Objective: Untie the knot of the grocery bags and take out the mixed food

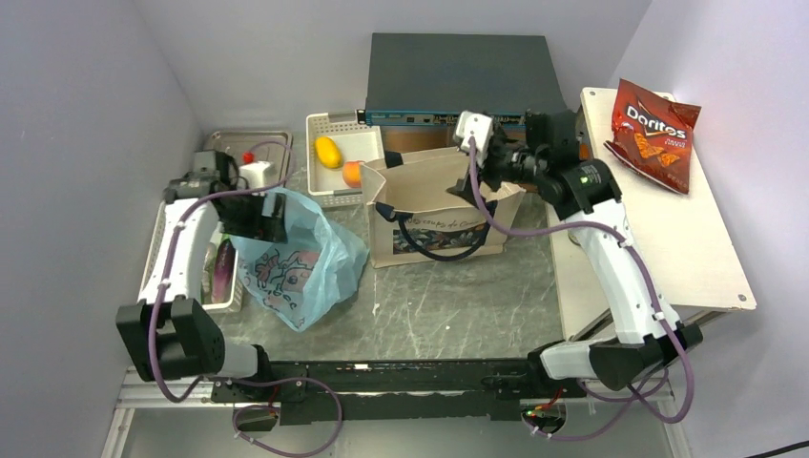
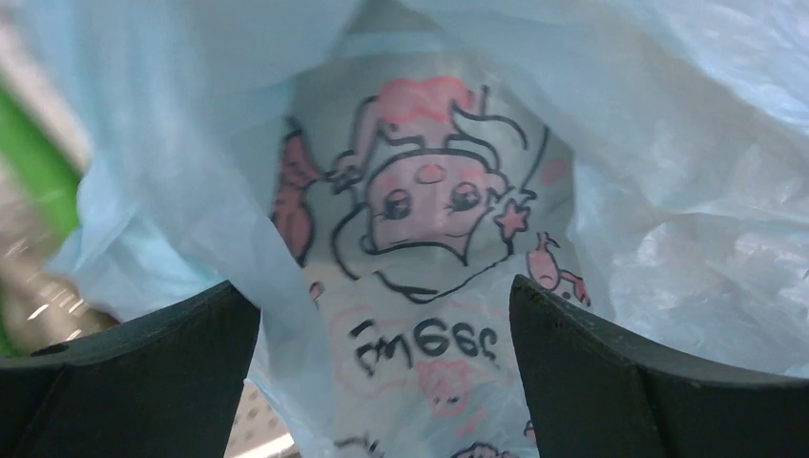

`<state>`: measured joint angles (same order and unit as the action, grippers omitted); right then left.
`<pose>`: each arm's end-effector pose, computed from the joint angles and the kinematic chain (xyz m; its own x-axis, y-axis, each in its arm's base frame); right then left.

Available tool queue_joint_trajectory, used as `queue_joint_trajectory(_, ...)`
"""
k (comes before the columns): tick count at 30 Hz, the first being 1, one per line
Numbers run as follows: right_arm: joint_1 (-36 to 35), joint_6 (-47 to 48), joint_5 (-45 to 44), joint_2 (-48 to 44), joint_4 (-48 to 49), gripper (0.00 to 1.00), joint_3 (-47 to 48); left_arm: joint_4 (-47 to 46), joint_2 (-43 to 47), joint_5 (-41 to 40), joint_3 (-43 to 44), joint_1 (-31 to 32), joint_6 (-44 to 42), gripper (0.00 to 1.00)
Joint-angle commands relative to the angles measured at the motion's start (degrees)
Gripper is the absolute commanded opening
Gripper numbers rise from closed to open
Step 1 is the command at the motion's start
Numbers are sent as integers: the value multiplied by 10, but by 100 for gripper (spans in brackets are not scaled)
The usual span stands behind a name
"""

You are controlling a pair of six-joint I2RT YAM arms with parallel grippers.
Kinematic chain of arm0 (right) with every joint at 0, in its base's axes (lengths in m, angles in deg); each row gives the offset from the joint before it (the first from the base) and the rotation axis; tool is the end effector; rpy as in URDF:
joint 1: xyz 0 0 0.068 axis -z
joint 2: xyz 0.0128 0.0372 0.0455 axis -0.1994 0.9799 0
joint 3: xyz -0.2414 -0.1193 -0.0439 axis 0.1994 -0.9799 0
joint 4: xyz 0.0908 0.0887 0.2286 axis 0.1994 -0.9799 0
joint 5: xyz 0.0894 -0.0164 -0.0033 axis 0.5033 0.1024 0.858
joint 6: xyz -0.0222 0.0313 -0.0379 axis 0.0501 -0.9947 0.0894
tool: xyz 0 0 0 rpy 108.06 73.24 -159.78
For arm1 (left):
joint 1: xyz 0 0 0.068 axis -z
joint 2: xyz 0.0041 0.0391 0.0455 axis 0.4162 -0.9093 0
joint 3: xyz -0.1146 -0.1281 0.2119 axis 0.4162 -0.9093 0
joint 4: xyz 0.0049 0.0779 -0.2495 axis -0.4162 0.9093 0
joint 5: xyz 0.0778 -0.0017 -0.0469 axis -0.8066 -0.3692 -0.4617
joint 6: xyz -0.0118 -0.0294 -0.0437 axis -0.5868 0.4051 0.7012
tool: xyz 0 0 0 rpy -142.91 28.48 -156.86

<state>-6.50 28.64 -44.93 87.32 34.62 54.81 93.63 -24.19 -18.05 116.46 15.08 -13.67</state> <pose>0.2478 0.1021 0.4572 0.1666 -0.5349 -0.8283 -0.8470 0.3525 -0.3980 0.2567 0.0308 0.3216 -0.8564 0.1081 -0.5048 0.2248 0.9584 -0.1761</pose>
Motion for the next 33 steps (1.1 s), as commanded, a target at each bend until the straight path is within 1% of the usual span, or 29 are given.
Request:
queue_joint_trajectory(1,-47,-25,-1,-19,57,100,-35,-75,-23,16,-47,96,17,99)
queue_joint_trajectory(3,-51,-40,6,-15,47,100,-23,-96,-36,27,-64,152,11,99)
queue_joint_trajectory(4,-52,-46,8,-13,45,100,-19,-107,-39,48,-73,167,8,99)
queue_joint_trajectory(7,-53,-57,-1,-16,48,100,-26,-161,-20,134,-131,188,-1,99)
queue_joint_trajectory(9,-53,-64,-4,-21,49,100,-35,-218,0,138,-171,205,-9,99)
queue_joint_trajectory(10,-52,-67,-1,-22,46,100,-41,-238,1,120,-184,218,-7,99)
queue_joint_trajectory(12,-55,-75,17,-24,41,99,-52,-270,-20,55,-200,244,9,99)
queue_joint_trajectory(14,-61,-87,25,-23,47,99,-65,-283,-66,-13,-203,268,20,99)
queue_joint_trajectory(15,-65,-89,26,-22,47,99,-65,-289,-86,-61,-204,281,25,99)
queue_joint_trajectory(18,-68,-97,20,-15,54,99,-60,-319,-121,-119,-221,311,26,99)
queue_joint_trajectory(20,-68,-96,16,-12,53,99,-55,-338,-129,-140,-235,323,26,99)
queue_joint_trajectory(21,-69,-96,15,-10,53,99,-54,-343,-132,-150,-237,328,28,98)
queue_joint_trajectory(22,-69,-96,16,-12,54,99,-55,-346,-135,-157,-238,332,29,90)
queue_joint_trajectory(23,-69,-96,17,-13,57,99,-58,-344,-137,-168,-237,332,33,77)
queue_joint_trajectory(24,-70,-95,17,-16,58,99,-61,-334,-140,-174,-234,331,35,61)
queue_joint_trajectory(25,-71,-95,18,-18,60,99,-62,-322,-140,-171,-232,329,31,49)
queue_joint_trajectory(27,-73,-97,22,-20,63,99,-66,-297,-121,-149,-234,306,26,10)
queue_joint_trajectory(28,-75,-98,27,-21,63,99,-68,-285,-98,-110,-238,279,26,0)
queue_joint_trajectory(29,-76,-99,33,-22,62,99,-69,-275,-65,-61,-240,246,23,0)
queue_joint_trajectory(30,-77,-104,38,-24,65,99,-72,-266,-24,23,-241,205,14,0)
queue_joint_trajectory(31,-80,-108,46,-27,70,100,-77,-254,17,93,-233,165,0,0)
queue_joint_trajectory(33,-88,-114,63,-36,89,100,-90,-221,91,207,-199,105,-24,0)
